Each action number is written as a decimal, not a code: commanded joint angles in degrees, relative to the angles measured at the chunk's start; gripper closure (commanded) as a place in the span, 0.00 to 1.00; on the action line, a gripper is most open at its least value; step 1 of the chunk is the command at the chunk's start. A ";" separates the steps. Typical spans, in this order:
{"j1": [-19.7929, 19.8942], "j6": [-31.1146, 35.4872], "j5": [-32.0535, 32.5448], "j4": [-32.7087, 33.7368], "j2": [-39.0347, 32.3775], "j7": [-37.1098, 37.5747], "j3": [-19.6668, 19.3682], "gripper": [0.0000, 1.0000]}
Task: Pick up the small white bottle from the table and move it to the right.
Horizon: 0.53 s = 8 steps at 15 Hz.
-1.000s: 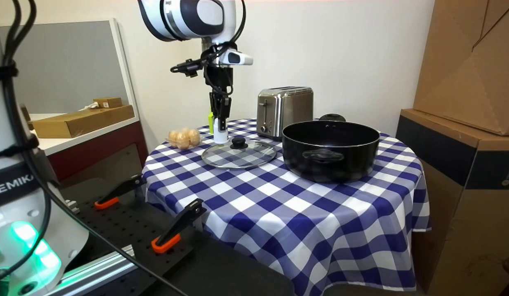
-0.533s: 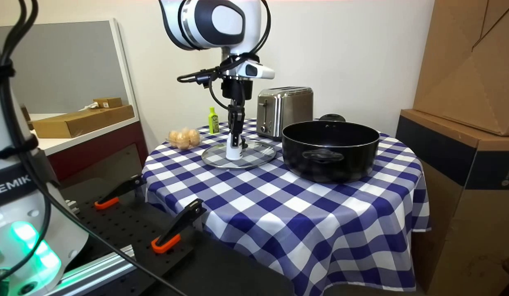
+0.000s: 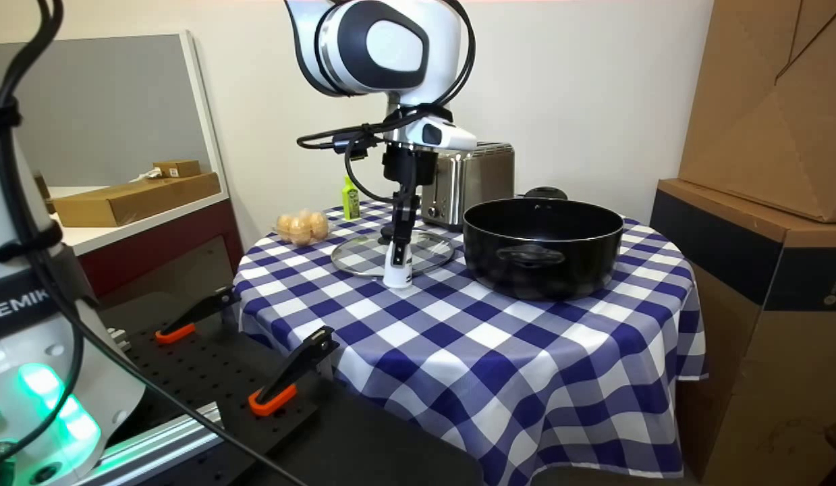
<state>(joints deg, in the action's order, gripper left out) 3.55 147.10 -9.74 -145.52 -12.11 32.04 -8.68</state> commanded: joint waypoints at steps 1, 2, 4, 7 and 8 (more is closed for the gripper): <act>0.24 -1.78 1.07 0.66 -1.38 2.65 -2.05 0.84; 0.11 -1.94 1.81 0.70 -1.67 3.49 -2.77 0.84; -0.14 -2.17 3.22 0.76 -2.18 5.32 -4.14 0.84; -0.48 -2.56 5.76 0.91 -2.17 8.26 -5.67 0.84; -0.80 -2.22 7.28 0.92 -2.13 9.85 -6.22 0.84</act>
<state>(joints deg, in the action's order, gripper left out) 3.76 145.98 -5.99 -145.44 -14.18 37.58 -13.25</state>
